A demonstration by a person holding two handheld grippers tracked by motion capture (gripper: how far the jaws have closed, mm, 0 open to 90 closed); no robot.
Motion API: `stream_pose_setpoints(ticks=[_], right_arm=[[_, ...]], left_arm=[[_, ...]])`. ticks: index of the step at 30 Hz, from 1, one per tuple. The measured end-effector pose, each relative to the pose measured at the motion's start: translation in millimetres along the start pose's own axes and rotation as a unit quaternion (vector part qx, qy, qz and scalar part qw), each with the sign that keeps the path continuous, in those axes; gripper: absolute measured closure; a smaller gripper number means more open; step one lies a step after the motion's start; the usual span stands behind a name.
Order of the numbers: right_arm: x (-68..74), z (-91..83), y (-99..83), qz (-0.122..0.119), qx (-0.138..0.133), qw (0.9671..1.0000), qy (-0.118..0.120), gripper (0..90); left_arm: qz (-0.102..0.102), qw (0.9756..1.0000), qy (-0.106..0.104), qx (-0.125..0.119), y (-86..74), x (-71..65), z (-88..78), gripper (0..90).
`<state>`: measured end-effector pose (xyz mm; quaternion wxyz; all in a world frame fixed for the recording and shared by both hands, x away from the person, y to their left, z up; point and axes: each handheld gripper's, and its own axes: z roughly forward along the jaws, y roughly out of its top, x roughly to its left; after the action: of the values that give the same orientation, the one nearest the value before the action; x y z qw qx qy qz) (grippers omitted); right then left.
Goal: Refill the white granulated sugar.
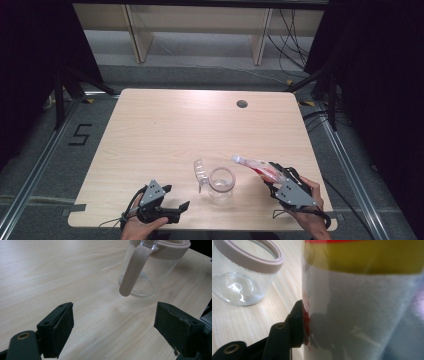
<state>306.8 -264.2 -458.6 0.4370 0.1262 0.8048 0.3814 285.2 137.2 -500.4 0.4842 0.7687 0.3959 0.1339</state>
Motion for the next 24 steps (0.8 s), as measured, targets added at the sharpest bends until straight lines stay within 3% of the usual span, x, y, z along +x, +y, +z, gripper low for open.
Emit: stream_pose_setpoints(ticks=[5, 8, 9, 11, 14, 16, 17, 20, 21, 24], right_arm=[[4.4, -2.5, 3.0, -0.027, 0.009, 0.9996, -0.002, 51.2], [6.5, -4.3, 5.3, -0.057, 0.015, 0.9982, -0.012, 51.2], [8.1, -5.6, 5.7, -0.055, 0.017, 0.9983, -0.014, 51.2], [8.3, -6.1, 5.9, -0.070, 0.019, 0.9973, -0.014, 51.3], [9.1, -6.5, 6.0, -0.093, 0.025, 0.9951, -0.022, 51.3], [8.9, -6.6, 6.1, -0.098, 0.027, 0.9946, -0.022, 51.3], [10.5, -6.9, 5.9, -0.089, 0.029, 0.9952, -0.026, 51.3], [9.8, -6.5, 6.9, -0.113, 0.028, 0.9928, -0.027, 51.4], [11.1, -7.1, 6.8, -0.106, 0.034, 0.9934, -0.028, 51.4], [12.3, -6.6, 7.6, -0.122, 0.036, 0.9913, -0.033, 51.4]], left_arm=[[0.004, 1.0000, 0.000, -0.002, -0.2, -0.1, -1.0, 15.4], [0.002, 1.0000, 0.005, -0.001, 0.1, 1.6, -1.4, 15.4], [0.007, 1.0000, 0.004, 0.000, 0.3, 2.6, -2.0, 15.4], [-0.006, 1.0000, 0.002, -0.002, -0.1, 2.3, -1.4, 15.4], [-0.005, 1.0000, 0.002, -0.002, -0.3, 2.3, -0.6, 15.4], [-0.006, 1.0000, 0.006, -0.002, -0.4, 1.7, -0.3, 15.4], [-0.003, 1.0000, 0.006, 0.000, -0.4, 2.4, -0.6, 15.4], [-0.006, 1.0000, 0.006, -0.003, -0.5, 2.2, -1.0, 15.4], [-0.006, 1.0000, 0.006, -0.003, -0.5, 2.2, -1.1, 15.4], [-0.002, 1.0000, 0.008, 0.001, -0.5, 1.6, -1.5, 15.4]])
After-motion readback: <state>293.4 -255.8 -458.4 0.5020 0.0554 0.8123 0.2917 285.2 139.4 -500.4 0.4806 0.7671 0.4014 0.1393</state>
